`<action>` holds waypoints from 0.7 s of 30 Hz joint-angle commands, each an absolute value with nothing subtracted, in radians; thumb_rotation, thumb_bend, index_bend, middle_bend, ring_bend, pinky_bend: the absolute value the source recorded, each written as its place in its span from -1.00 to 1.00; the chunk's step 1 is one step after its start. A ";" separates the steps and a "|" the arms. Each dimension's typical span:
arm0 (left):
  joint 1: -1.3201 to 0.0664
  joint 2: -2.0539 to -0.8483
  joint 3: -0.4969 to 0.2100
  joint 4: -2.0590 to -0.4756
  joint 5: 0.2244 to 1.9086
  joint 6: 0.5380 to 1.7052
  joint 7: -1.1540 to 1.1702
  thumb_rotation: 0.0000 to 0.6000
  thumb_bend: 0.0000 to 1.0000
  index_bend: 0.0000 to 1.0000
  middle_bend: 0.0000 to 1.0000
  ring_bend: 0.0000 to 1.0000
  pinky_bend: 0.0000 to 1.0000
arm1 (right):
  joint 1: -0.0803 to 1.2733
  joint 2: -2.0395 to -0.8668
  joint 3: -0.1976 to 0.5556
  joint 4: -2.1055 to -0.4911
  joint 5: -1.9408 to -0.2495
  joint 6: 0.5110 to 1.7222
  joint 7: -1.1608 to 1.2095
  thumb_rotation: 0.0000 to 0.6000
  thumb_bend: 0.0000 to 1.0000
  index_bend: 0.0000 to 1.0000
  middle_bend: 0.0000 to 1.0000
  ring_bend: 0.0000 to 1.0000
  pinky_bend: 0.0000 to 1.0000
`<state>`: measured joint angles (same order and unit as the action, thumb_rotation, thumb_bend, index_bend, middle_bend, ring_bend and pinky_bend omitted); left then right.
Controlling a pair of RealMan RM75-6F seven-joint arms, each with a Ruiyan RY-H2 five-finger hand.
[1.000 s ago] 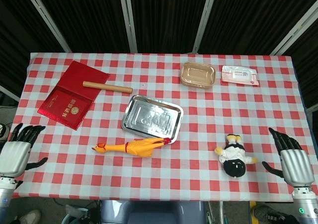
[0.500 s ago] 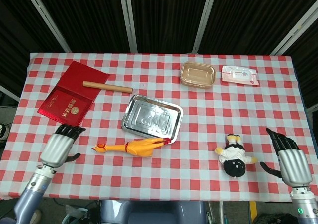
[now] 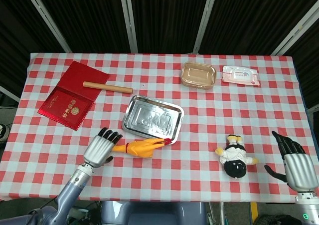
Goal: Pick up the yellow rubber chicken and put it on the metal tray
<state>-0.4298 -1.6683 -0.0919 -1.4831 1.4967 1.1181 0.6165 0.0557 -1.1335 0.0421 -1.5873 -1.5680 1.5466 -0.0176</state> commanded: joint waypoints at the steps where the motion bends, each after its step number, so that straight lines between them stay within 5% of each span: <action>1: -0.452 -1.720 -0.104 -1.454 1.479 1.110 0.647 1.00 -0.67 -0.51 -0.46 -0.53 -0.61 | 0.052 -1.131 0.041 -1.588 -1.568 1.550 -0.014 1.00 -0.64 -0.95 -0.64 -0.64 -0.52; 14: -0.479 -1.849 -0.109 -1.354 1.436 1.122 0.685 1.00 -0.61 -0.47 -0.43 -0.50 -0.51 | 0.029 -1.118 0.035 -1.589 -1.559 1.568 0.004 1.00 -0.64 -0.95 -0.64 -0.64 -0.52; 21: -0.479 -1.896 -0.100 -1.287 1.443 1.150 0.631 1.00 -0.39 -0.34 -0.30 -0.37 -0.40 | 0.019 -1.113 0.034 -1.594 -1.559 1.578 0.015 1.00 -0.64 -0.92 -0.64 -0.64 -0.52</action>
